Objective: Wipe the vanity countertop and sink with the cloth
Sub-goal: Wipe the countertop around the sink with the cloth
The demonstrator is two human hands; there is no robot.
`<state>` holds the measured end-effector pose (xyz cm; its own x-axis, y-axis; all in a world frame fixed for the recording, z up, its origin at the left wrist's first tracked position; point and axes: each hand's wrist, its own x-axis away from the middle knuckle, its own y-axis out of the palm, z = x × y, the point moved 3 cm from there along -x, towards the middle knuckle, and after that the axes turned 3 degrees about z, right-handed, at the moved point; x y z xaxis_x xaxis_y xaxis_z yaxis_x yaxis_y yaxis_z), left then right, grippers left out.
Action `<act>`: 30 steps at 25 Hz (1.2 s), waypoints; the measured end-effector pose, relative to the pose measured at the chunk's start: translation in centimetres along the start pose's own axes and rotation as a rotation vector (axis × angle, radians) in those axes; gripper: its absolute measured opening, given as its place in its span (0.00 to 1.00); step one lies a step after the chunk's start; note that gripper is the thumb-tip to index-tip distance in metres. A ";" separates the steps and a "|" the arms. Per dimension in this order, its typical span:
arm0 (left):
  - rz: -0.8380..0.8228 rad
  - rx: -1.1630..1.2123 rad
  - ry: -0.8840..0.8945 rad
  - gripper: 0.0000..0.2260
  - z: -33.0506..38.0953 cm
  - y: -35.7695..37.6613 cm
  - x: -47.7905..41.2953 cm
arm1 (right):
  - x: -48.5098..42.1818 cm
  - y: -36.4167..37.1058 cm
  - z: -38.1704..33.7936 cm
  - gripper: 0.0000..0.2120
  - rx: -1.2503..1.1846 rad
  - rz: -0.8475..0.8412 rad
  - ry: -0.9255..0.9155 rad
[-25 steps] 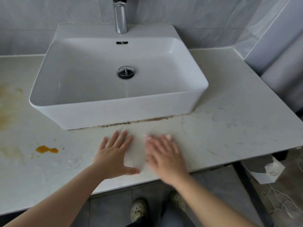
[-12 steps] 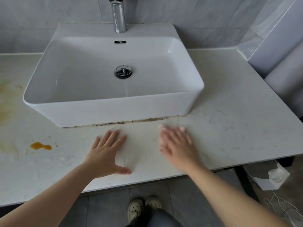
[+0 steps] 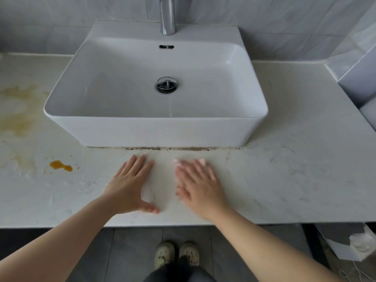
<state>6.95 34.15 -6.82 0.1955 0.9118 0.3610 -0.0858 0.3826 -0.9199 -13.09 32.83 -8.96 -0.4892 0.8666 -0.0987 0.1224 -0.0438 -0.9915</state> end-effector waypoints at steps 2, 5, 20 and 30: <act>-0.003 -0.001 0.002 0.65 0.0 0.1 0.1 | 1.0 0.0 4.8 0.31 0.025 0.031 0.235; 0.023 0.010 0.007 0.63 -0.1 0.2 0.0 | 1.2 -0.5 7.6 0.36 0.017 0.035 0.644; 0.038 -0.057 0.044 0.63 -8.6 -1.0 2.0 | -4.1 0.4 -3.5 0.29 -0.049 -0.020 0.885; 0.069 -0.018 0.089 0.58 -9.4 -1.5 2.1 | -3.4 0.2 -4.0 0.31 -0.006 -0.005 0.460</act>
<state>16.67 34.15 -6.14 0.2762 0.9186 0.2827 -0.0847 0.3163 -0.9449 -7.99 31.84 -8.50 -0.0558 0.9975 -0.0445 0.1265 -0.0372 -0.9913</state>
